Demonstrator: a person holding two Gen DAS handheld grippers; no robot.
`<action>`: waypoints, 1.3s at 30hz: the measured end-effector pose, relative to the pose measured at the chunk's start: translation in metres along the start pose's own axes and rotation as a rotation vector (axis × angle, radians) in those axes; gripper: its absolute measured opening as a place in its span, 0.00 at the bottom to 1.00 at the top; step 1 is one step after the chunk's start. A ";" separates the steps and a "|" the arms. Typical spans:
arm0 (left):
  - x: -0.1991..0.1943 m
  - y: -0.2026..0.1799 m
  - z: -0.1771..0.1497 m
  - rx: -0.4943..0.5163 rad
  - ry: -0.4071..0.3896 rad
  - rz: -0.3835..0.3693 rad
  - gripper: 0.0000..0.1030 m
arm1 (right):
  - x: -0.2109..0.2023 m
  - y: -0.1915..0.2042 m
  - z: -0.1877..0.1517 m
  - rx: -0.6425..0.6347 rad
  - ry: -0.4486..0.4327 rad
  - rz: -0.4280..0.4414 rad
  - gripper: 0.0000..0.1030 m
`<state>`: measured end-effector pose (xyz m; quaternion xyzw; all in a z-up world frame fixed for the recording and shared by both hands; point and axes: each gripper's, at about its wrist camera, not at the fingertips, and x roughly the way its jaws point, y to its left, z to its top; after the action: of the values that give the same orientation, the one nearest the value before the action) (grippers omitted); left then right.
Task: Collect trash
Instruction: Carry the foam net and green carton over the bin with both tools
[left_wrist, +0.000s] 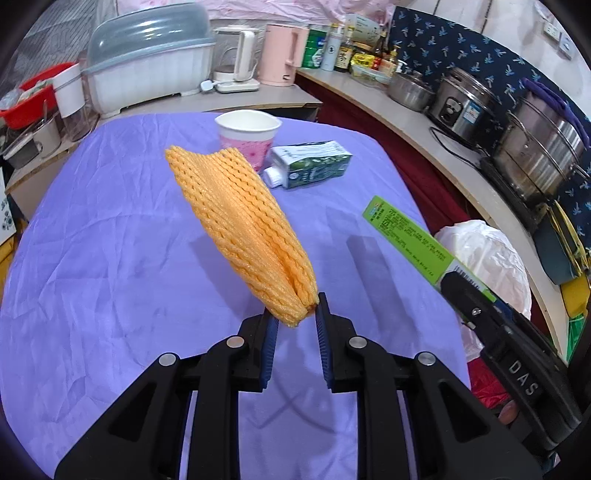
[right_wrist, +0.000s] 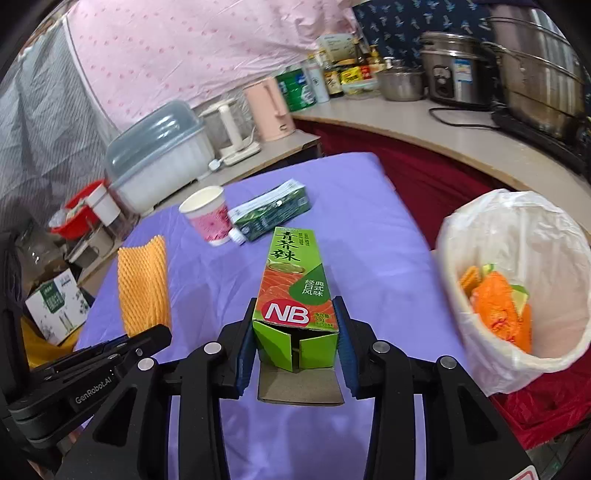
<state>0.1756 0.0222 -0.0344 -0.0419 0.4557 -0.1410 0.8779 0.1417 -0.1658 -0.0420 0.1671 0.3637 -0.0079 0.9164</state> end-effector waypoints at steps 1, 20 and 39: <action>-0.002 -0.004 0.000 0.007 -0.003 -0.003 0.19 | -0.006 -0.005 0.001 0.009 -0.012 -0.006 0.36; -0.030 -0.151 -0.018 0.286 -0.035 -0.143 0.19 | -0.115 -0.137 0.004 0.203 -0.175 -0.151 0.36; 0.020 -0.268 -0.044 0.496 0.067 -0.240 0.19 | -0.129 -0.231 -0.019 0.340 -0.176 -0.256 0.36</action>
<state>0.0949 -0.2378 -0.0219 0.1255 0.4277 -0.3527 0.8228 0.0027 -0.3916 -0.0380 0.2705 0.2940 -0.1997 0.8947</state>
